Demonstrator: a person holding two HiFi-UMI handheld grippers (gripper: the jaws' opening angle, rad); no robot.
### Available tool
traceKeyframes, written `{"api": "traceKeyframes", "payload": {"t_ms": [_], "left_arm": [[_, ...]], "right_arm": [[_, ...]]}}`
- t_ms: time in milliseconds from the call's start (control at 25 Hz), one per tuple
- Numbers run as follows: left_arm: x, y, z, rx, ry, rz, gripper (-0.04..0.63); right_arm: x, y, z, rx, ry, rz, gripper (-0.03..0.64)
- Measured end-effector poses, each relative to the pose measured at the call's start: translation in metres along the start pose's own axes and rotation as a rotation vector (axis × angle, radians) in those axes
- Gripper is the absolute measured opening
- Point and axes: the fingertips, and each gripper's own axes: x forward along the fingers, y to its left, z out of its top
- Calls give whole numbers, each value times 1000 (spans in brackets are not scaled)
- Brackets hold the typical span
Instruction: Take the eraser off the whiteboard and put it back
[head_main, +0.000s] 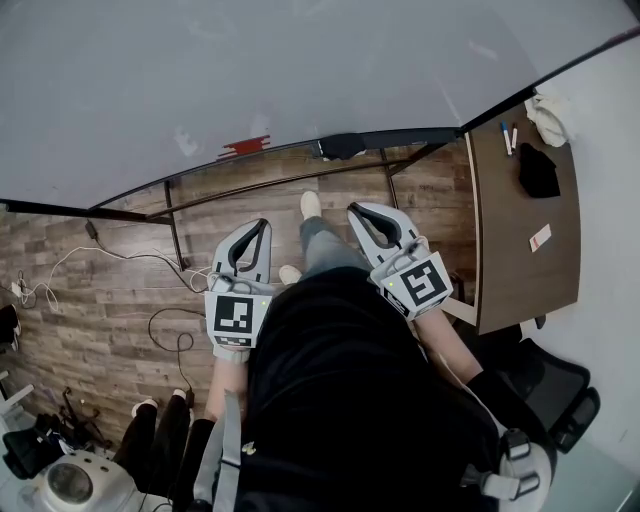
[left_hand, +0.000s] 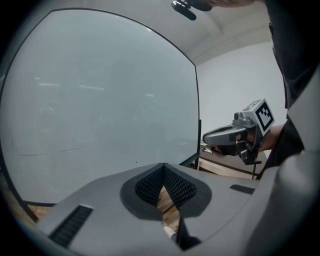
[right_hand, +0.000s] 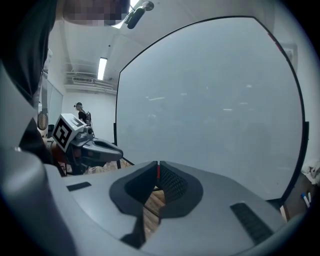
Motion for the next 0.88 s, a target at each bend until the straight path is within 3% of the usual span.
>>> {"api": "traceKeyframes", "payload": {"t_ms": [880], "left_arm": [[-13,0,-2,-11,-8,27,8]], "right_arm": [[-5,3,-11,46,8,-12,25]]}}
